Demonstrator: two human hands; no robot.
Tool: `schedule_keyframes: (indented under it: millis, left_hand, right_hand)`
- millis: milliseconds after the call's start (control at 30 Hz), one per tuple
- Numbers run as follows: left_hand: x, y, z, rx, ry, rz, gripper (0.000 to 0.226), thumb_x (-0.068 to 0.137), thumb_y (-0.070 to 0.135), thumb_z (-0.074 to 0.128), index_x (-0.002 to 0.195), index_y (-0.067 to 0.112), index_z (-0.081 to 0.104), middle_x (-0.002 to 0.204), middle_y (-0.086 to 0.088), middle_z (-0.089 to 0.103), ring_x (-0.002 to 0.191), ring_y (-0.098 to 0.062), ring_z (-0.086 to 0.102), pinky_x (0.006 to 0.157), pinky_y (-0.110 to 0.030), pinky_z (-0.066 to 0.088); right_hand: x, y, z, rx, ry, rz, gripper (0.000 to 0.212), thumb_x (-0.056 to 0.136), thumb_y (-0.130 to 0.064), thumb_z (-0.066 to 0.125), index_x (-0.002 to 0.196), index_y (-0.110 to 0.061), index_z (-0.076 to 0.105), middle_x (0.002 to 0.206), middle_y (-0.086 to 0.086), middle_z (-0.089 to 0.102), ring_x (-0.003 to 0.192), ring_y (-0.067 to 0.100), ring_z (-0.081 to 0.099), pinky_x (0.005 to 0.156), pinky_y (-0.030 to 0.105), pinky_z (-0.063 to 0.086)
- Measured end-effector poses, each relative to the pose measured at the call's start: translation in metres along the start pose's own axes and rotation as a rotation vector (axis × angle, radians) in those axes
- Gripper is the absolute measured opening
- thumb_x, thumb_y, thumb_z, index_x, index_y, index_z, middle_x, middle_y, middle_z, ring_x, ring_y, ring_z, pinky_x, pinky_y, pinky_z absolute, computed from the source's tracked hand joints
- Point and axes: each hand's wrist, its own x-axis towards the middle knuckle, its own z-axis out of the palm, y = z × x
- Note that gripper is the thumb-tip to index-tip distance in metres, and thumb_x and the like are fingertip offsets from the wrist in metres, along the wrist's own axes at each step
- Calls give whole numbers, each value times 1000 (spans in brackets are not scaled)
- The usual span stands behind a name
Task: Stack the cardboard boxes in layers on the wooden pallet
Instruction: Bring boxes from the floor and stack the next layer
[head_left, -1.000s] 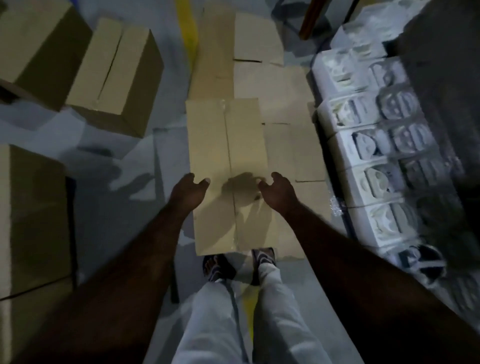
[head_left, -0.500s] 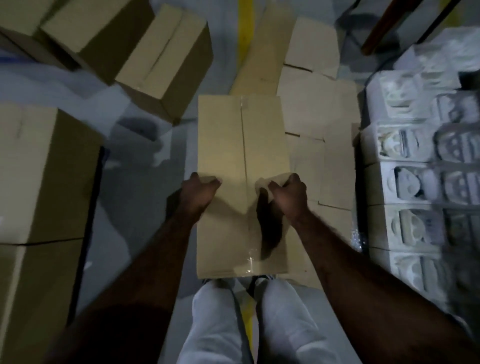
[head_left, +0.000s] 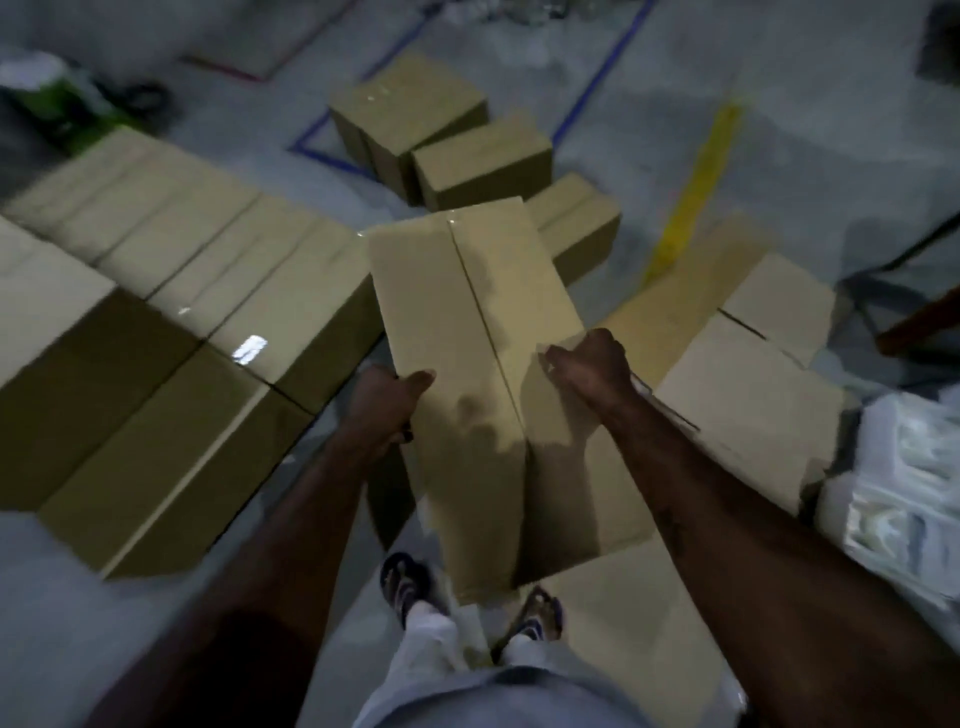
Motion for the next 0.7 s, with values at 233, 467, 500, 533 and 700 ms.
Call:
schedule_keyframes:
  millis: [233, 467, 500, 533, 700]
  left_hand:
    - [-31, -46, -116, -394, 2, -272, 43, 93, 38, 64, 113, 3, 51, 81, -22, 55, 57, -29, 57, 51, -32, 51]
    - [-56, -107, -217, -601, 32, -413, 62, 103, 47, 42, 101, -14, 53, 49, -19, 58, 38, -25, 60, 43, -30, 55]
    - [-55, -117, -231, -639, 64, -416, 60, 104, 46, 40, 95, -11, 54, 47, -16, 57, 41, -24, 61, 45, -29, 56]
    - [-55, -126, -244, -662, 95, -418, 58, 104, 46, 39, 91, -8, 56, 50, -16, 59, 48, -25, 63, 47, -29, 56]
    - [-47, -174, -310, -816, 253, -402, 53, 103, 47, 43, 118, -3, 58, 86, -19, 64, 69, -27, 65, 48, -31, 57]
  right_hand:
    - [-48, -139, 65, -240, -86, -418, 65, 79, -53, 72, 128, -14, 55, 128, 10, 61, 116, 32, 59, 92, 41, 48]
    - [-97, -254, 175, -465, -229, -765, 58, 81, -61, 64, 120, -18, 59, 121, 8, 63, 114, 33, 59, 99, 50, 45]
    - [-107, -270, 194, -498, -252, -804, 57, 81, -60, 64, 120, -18, 59, 122, 8, 63, 114, 32, 58, 99, 50, 45]
    - [-115, -283, 210, -530, -265, -833, 57, 83, -60, 64, 123, -19, 59, 125, 7, 62, 116, 32, 57, 99, 49, 43]
    - [-160, -340, 294, -586, -337, -945, 58, 85, -58, 64, 133, -26, 55, 135, 4, 57, 122, 30, 54, 100, 49, 36]
